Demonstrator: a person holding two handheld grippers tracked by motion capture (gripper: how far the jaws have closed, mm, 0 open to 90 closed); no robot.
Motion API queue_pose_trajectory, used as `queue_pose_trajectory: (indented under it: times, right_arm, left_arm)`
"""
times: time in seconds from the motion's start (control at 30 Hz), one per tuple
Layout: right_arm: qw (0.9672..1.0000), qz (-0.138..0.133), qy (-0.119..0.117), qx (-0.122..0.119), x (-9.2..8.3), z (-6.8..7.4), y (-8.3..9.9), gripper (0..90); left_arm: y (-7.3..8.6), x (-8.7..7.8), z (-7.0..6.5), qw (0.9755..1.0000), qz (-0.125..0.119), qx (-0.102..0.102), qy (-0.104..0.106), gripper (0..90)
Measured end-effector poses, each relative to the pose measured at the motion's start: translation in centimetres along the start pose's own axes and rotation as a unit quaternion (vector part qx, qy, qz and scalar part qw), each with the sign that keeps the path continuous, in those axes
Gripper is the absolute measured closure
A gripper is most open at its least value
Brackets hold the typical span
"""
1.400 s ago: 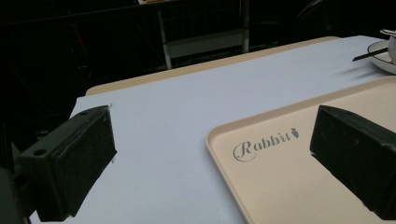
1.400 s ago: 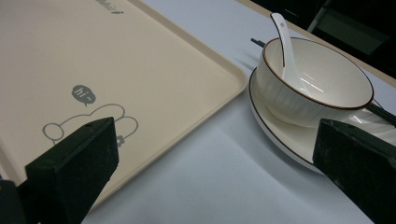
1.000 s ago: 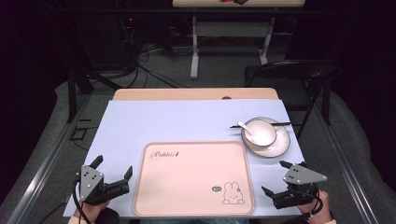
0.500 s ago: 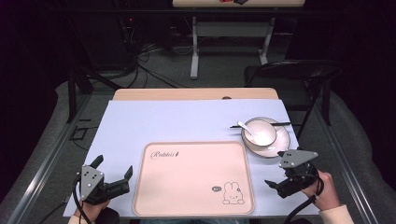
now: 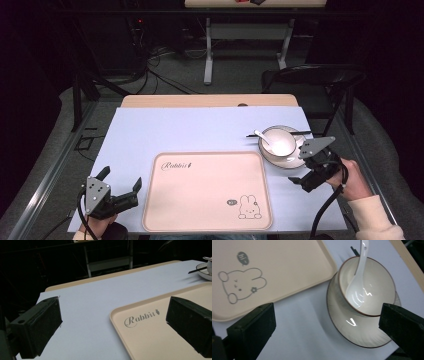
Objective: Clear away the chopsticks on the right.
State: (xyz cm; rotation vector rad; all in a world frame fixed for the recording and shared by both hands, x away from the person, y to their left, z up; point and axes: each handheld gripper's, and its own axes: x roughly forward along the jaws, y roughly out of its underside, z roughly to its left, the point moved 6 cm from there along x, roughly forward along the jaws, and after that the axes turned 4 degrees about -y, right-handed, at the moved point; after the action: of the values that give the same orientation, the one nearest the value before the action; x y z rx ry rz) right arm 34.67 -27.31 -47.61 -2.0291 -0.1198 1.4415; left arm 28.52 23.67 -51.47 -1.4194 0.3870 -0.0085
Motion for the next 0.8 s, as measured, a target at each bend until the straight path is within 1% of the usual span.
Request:
queue_pose_trajectory:
  times: [0.2, 0.23, 0.27, 0.37, 0.4, 0.43, 0.47, 0.5, 0.53, 0.57, 0.6, 0.63, 0.67, 0.7, 0.73, 0.77, 0.8]
  right_arm:
    - [1.0000, 0.000, 0.000, 0.000, 0.0, 0.0, 0.0, 0.3]
    - [0.9987, 0.040, -0.030, -0.007, 0.6, -3.3, -0.3, 0.0]
    - [0.9980, 0.055, -0.031, -0.005, 0.7, -4.5, -0.2, 0.0]
    - [0.9973, 0.065, -0.036, 0.003, 0.8, -5.9, -0.2, 0.0]
    - [0.9969, 0.069, -0.037, -0.003, 0.8, -6.4, -0.2, 0.0]
    - [0.9964, 0.073, -0.043, 0.002, 0.9, -6.7, -0.2, 0.0]
    - [0.9962, 0.076, -0.044, -0.001, 0.9, -7.1, -0.2, 0.0]
    - [0.9962, 0.076, -0.044, -0.001, 0.9, -7.1, -0.2, 0.0]
    - [0.9950, 0.087, -0.049, -0.005, 1.1, -7.8, -0.2, 0.0]
    - [0.9945, 0.090, -0.051, -0.019, 1.3, -8.3, -0.2, 0.0]
    - [0.9939, 0.095, -0.055, -0.013, 1.4, -8.6, -0.1, 0.0]
    - [0.9931, 0.098, -0.062, -0.018, 1.5, -8.9, -0.1, 0.0]
    - [0.9927, 0.100, -0.062, -0.026, 1.7, -9.2, 0.0, 0.0]
    - [0.9913, 0.111, -0.064, -0.030, 1.9, -9.5, 0.2, 0.0]
    - [0.9907, 0.112, -0.068, -0.036, 2.1, -9.8, 0.2, 0.0]
    - [0.9901, 0.115, -0.067, -0.045, 2.3, -10.1, 0.3, 0.0]
    - [0.9887, 0.124, -0.065, -0.054, 2.5, -10.4, 0.5, 0.0]
  left_arm:
    - [0.0, 0.0, 0.0, 1.0000, 0.000, 0.001, 0.000, 0.0]
    - [0.0, 0.0, 0.0, 1.0000, 0.000, -0.001, -0.001, 0.0]
    - [0.0, 0.0, 0.0, 1.0000, 0.000, 0.000, -0.001, 0.0]
    - [0.0, 0.0, 0.0, 1.0000, 0.002, 0.002, 0.001, 0.0]
    - [0.0, 0.1, 0.0, 1.0000, 0.001, 0.000, 0.000, 0.0]
    - [0.0, 0.0, 0.0, 1.0000, 0.001, 0.000, 0.000, 0.0]
    - [0.0, 0.0, 0.0, 1.0000, 0.001, 0.000, 0.001, 0.0]
    - [0.0, 0.0, 0.0, 1.0000, 0.001, 0.000, 0.001, 0.0]
    - [0.0, 0.0, 0.0, 1.0000, 0.000, -0.001, 0.000, 0.0]
    - [0.0, 0.0, 0.0, 1.0000, 0.001, 0.000, 0.000, 0.0]
    - [0.0, 0.1, 0.0, 1.0000, 0.001, 0.000, 0.001, 0.0]
    - [0.0, 0.1, 0.0, 1.0000, 0.000, 0.000, 0.001, 0.0]
    - [0.0, 0.1, 0.0, 1.0000, 0.000, 0.000, 0.000, 0.0]
    - [0.0, 0.1, 0.0, 1.0000, 0.000, -0.001, 0.000, 0.0]
    - [0.0, 0.1, 0.0, 1.0000, 0.001, -0.001, 0.000, 0.0]
    - [0.0, 0.1, 0.0, 1.0000, 0.000, -0.001, 0.000, 0.0]
    - [0.0, 0.1, 0.0, 1.0000, 0.000, -0.001, 0.000, 0.0]
